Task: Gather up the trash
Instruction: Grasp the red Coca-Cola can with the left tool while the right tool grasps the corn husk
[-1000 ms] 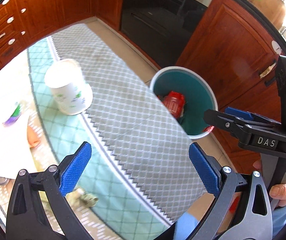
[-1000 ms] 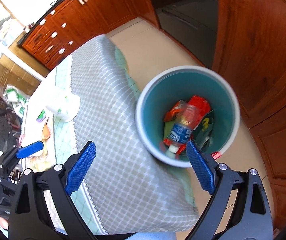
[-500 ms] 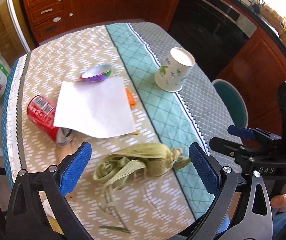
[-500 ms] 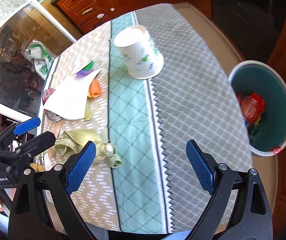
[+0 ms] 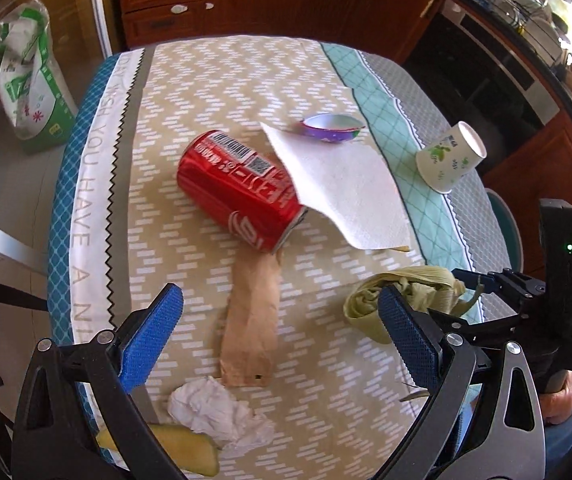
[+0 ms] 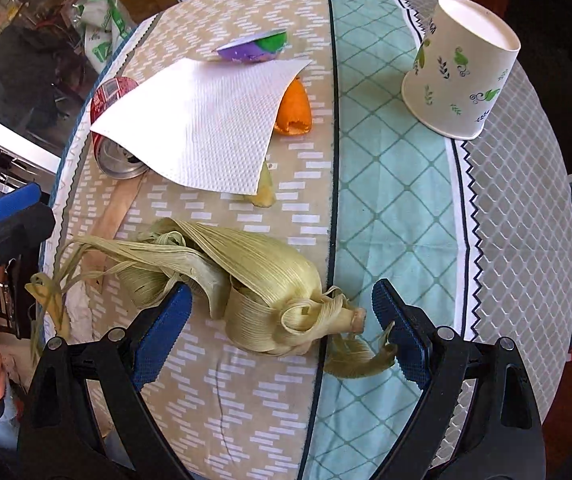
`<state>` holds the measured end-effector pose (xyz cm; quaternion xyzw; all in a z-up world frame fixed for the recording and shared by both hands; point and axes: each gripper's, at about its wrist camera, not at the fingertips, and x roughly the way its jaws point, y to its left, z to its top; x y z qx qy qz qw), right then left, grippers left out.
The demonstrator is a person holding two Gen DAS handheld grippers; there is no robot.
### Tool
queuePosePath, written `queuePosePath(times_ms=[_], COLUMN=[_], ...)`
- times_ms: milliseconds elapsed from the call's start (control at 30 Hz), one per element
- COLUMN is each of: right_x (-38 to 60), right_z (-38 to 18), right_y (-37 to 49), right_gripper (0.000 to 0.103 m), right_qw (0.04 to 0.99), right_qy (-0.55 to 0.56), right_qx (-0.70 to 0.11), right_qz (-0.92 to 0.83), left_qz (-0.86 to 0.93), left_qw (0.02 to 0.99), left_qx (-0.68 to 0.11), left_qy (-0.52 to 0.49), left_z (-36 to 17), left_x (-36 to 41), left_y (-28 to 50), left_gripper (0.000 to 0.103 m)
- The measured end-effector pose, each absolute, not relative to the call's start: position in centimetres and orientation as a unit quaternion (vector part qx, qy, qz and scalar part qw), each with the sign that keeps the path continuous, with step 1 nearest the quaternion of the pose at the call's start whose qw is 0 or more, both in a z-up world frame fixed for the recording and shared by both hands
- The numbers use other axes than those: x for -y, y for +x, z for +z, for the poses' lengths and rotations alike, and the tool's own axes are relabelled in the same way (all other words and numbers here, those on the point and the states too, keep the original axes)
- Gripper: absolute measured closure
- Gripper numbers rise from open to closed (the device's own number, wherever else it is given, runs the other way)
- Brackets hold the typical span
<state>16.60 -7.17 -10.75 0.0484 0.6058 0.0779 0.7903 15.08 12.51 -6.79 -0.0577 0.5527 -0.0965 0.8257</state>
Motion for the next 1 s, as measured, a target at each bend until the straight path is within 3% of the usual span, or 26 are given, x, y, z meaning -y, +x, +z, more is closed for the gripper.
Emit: queuePosePath(times_ms=[67, 100, 133, 200, 600, 1000], right_x=[6.9, 6.7, 6.4, 6.0, 12.7, 13.4], right_z=[-11.1, -11.2, -11.1, -10.6, -6.1, -7.7], right_y=[16.3, 16.1, 15.9, 15.5, 14.4, 15.3], right_gripper=[0.02, 0.033, 0.04, 0.047, 0.048, 0.047], right_qw=[0.789, 0.789, 0.792, 0.798, 0.828, 0.818], right_qy=[0.045, 0.039, 0.028, 0.023, 0.094, 0.118], right_qx=[-0.608, -0.608, -0.605, -0.596, -0.553, -0.562], right_qz=[0.08, 0.083, 0.081, 0.083, 0.025, 0.019], left_qz=[-0.089, -0.085, -0.081, -0.072, -0.027, -0.033], left_qw=[0.823, 0.821, 0.821, 0.82, 0.815, 0.806], left_qx=[-0.558, -0.56, -0.561, -0.562, -0.565, -0.584], left_qy=[-0.066, -0.07, -0.074, -0.081, -0.125, -0.089], left_z=[-7.4, -7.7, -7.9, -8.3, -9.0, -11.5], left_x=[-13.5, -13.9, -14.4, -15.1, -17.4, -13.8], left_y=[15.4, 15.7, 15.9, 16.8, 23.4, 25.3], left_gripper=[0.005, 0.005, 0.005, 0.005, 0.005, 0.005])
